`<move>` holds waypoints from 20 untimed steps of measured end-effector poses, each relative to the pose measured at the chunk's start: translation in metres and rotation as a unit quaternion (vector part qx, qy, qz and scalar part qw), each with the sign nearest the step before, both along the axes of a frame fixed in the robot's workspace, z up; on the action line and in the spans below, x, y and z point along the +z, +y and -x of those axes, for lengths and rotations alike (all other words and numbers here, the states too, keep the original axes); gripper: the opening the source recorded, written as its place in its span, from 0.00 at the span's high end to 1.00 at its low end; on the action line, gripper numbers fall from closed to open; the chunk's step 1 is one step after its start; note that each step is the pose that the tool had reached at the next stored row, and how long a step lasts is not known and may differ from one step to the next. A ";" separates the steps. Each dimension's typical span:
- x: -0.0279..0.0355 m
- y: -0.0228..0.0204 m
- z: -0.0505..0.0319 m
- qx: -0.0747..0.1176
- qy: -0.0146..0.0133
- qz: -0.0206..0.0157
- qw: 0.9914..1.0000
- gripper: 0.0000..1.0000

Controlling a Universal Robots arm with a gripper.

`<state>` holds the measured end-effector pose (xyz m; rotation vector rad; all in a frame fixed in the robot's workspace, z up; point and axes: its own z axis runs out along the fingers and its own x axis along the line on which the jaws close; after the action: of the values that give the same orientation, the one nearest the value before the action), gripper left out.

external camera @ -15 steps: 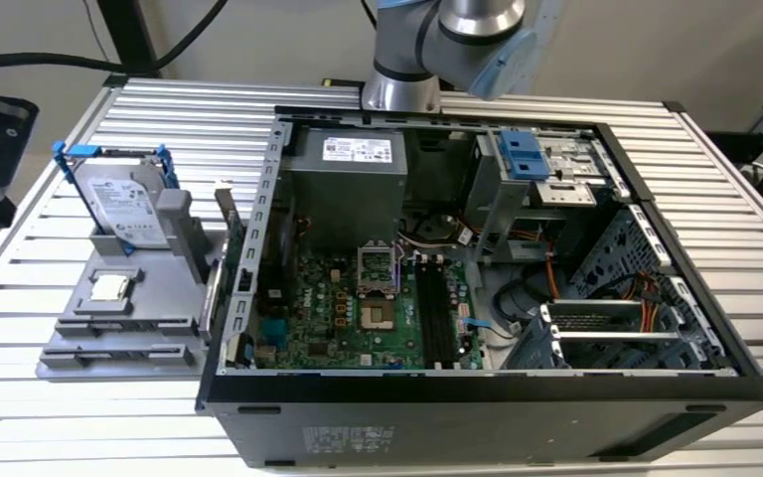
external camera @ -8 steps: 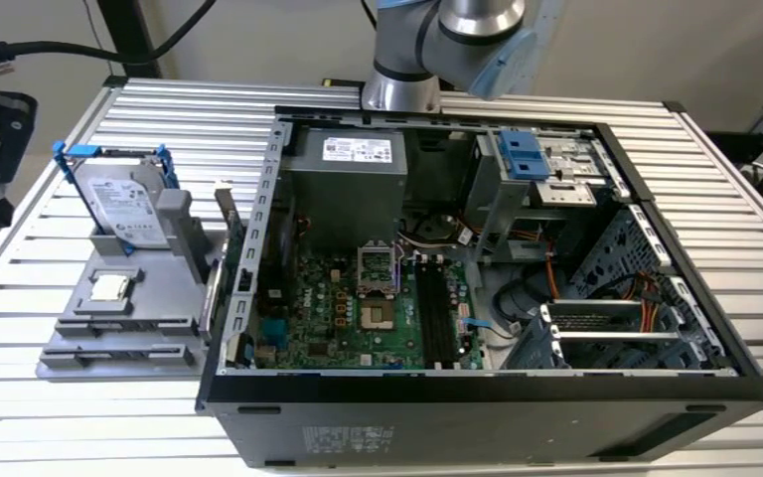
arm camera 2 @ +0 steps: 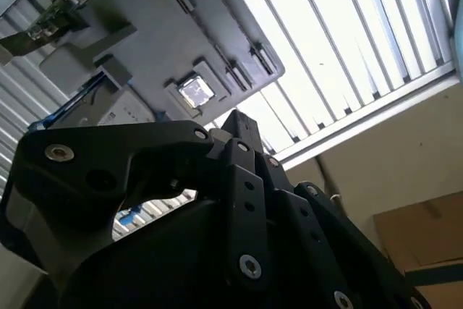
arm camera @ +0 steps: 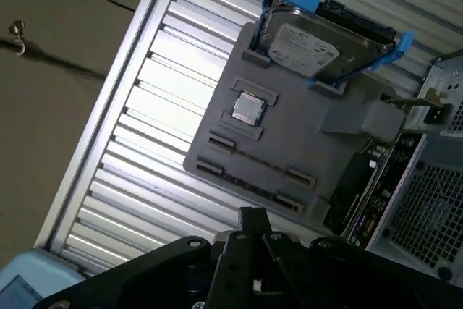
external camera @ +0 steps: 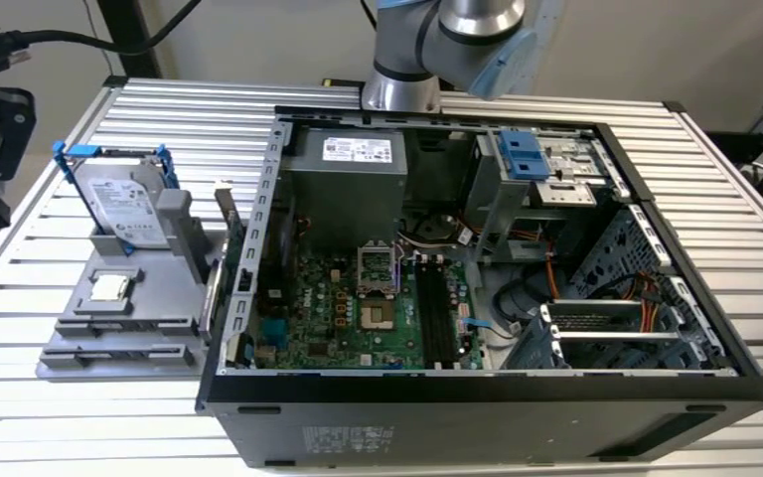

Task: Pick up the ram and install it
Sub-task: 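Pick up the ram and move it above insertion slot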

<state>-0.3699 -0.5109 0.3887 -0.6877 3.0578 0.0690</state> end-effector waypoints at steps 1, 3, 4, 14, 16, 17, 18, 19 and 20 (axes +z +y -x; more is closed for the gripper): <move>0.0000 0.0000 0.0000 0.008 0.000 0.001 1.000 1.00; -0.0001 0.0000 0.0000 0.022 0.000 0.004 1.000 1.00; 0.0000 0.0000 0.0000 0.029 0.000 0.006 1.000 1.00; 0.0000 0.0000 0.0000 0.101 -0.006 0.019 0.995 1.00; -0.0001 0.0001 0.0000 0.115 -0.007 0.019 0.993 1.00; -0.0001 0.0001 0.0001 0.122 -0.007 0.019 0.992 1.00; -0.0001 0.0001 0.0001 0.128 -0.007 0.018 0.992 1.00; -0.0001 0.0001 0.0001 0.135 -0.007 0.018 0.991 1.00; -0.0001 0.0001 0.0001 0.142 -0.007 0.018 0.990 1.00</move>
<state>-0.3700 -0.5108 0.3885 -1.1150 2.9305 0.0086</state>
